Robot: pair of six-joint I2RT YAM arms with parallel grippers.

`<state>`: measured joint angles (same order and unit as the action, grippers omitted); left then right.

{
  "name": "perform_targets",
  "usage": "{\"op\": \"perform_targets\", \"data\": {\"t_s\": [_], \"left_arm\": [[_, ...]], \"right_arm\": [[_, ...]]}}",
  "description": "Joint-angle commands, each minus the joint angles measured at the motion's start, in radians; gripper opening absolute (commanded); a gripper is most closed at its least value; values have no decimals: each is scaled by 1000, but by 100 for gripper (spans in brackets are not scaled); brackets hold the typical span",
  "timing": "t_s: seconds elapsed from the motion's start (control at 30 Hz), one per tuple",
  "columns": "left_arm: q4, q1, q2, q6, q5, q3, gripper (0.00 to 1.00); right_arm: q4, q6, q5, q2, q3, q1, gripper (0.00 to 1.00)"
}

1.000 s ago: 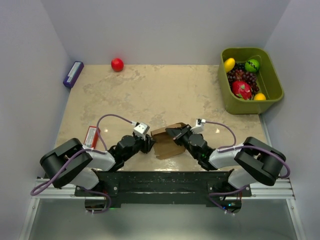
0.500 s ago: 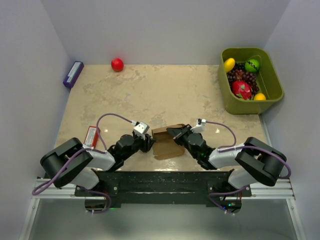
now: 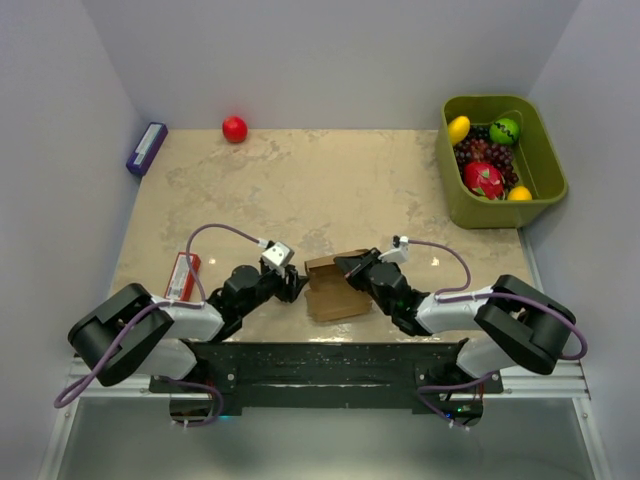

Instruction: Fold the paper box

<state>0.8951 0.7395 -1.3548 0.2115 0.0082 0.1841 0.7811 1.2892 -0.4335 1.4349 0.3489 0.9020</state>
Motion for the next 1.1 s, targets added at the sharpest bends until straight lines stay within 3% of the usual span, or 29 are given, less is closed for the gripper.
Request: {"op": "perform_targets", "data": {"t_s": [0.0,0.4,0.87,1.07], "left_arm": [[34,-8,11,-38,32,17,56],[168,-8,-104,6,50,26,53],[257,-5,-233,46,-34,69,49],[272,1,-256,37,-99,71,43]], "right_arm": [[-91,-42,-25,5,2,5,0],[-80,-42,-5,25,9,5,0],[-74,-45,9,36,16,5,0],[-94,-34,16,35,21,5,0]]}}
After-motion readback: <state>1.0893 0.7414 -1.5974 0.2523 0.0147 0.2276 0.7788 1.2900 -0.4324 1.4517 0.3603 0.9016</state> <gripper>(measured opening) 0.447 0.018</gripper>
